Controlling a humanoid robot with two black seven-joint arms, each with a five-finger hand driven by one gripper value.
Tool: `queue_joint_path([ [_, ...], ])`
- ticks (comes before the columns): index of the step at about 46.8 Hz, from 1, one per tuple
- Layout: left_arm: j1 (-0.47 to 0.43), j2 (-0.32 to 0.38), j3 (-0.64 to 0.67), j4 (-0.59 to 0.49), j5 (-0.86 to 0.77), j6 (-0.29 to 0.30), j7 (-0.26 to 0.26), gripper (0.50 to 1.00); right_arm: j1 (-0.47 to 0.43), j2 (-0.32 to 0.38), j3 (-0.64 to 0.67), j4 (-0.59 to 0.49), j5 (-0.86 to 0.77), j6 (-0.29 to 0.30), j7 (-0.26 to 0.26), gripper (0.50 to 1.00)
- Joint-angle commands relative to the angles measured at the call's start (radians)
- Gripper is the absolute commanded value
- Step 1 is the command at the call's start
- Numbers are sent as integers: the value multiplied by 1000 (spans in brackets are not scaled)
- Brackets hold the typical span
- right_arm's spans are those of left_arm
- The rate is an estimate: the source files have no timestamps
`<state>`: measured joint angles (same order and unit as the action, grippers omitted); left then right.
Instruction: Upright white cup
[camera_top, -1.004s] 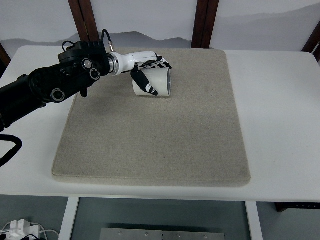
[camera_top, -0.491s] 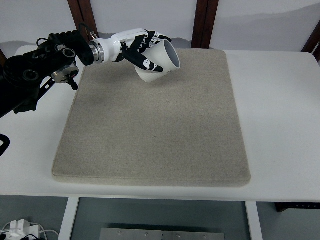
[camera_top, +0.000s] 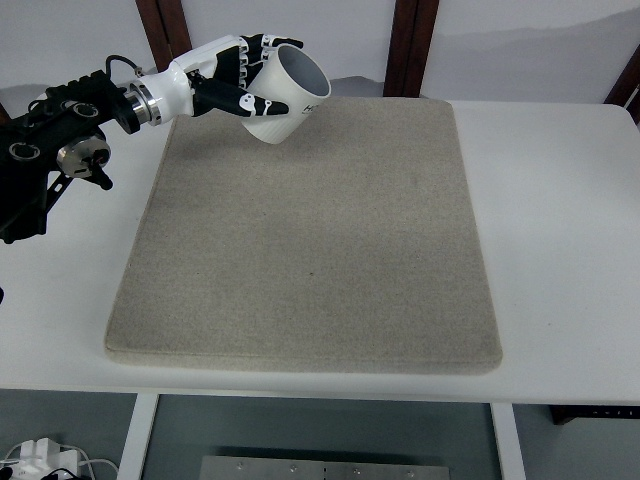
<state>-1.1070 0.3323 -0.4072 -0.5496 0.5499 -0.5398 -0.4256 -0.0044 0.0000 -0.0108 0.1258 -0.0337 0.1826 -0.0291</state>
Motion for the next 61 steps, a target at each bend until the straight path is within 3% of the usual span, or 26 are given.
queue_joint_path([
  [1,19,-4,1,19,-30,-6,-31,647,0,0,2,0,0,0,0,952],
  [18,85,-15,2,33,-146,-11,-110,651,0,0,2,0,0,0,0,952],
  [27,114,-15,-4,34,-174,-11,-183,656,0,0,0,0,0,0,0,952],
  [33,133,-15,-30,46,-203,-8,-185,656,1,0,0,0,0,0,0,952],
  [44,157,-78,-39,126,-208,9,-185,651,0,0,0,0,0,0,0,952],
  [51,176,-99,-38,134,-208,72,-185,649,0,0,0,0,0,0,0,952],
  [61,177,-124,-35,137,-197,118,-185,638,0,0,0,0,0,0,0,952],
])
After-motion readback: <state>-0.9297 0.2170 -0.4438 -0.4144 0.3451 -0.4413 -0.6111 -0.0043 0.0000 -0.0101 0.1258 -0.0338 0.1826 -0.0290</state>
